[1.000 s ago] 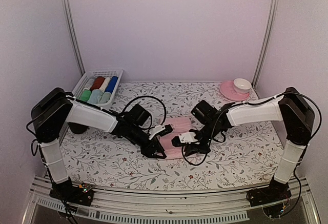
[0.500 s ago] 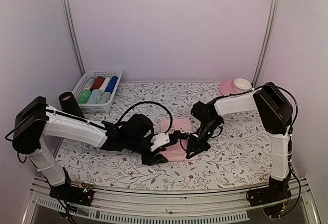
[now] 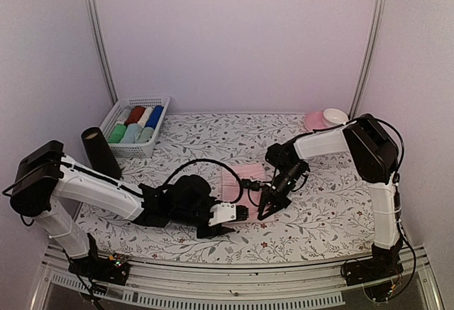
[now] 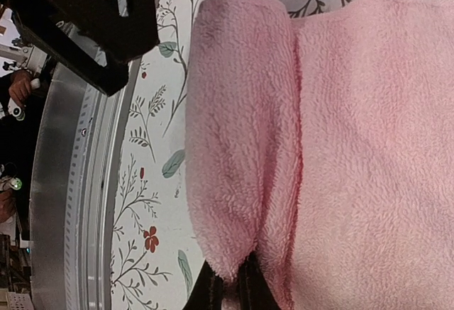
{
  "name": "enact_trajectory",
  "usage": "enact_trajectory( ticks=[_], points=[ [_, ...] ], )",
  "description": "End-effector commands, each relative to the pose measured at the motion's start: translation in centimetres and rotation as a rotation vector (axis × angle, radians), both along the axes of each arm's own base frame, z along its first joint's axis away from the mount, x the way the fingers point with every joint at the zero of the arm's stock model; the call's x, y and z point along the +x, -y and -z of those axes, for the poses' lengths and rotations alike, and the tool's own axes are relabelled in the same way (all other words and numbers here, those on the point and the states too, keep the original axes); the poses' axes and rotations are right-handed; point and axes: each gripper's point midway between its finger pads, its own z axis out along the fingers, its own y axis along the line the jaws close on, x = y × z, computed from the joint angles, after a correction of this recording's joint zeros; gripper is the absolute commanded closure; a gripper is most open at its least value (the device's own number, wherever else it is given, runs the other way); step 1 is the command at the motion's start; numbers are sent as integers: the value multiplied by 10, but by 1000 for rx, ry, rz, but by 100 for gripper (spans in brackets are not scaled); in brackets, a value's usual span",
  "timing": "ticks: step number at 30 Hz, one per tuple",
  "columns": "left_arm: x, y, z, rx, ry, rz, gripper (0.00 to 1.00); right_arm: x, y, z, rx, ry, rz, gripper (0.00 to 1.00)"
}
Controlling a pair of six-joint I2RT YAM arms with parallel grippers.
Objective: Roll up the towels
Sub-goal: Roll the towel at the center of the board.
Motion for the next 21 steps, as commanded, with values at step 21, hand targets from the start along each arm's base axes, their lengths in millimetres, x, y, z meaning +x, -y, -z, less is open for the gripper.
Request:
enact_trajectory(
  ticks=[21],
  points=[
    [39, -5, 56, 173, 85, -170, 59, -1, 8, 14, -62, -16, 3, 96]
  ],
)
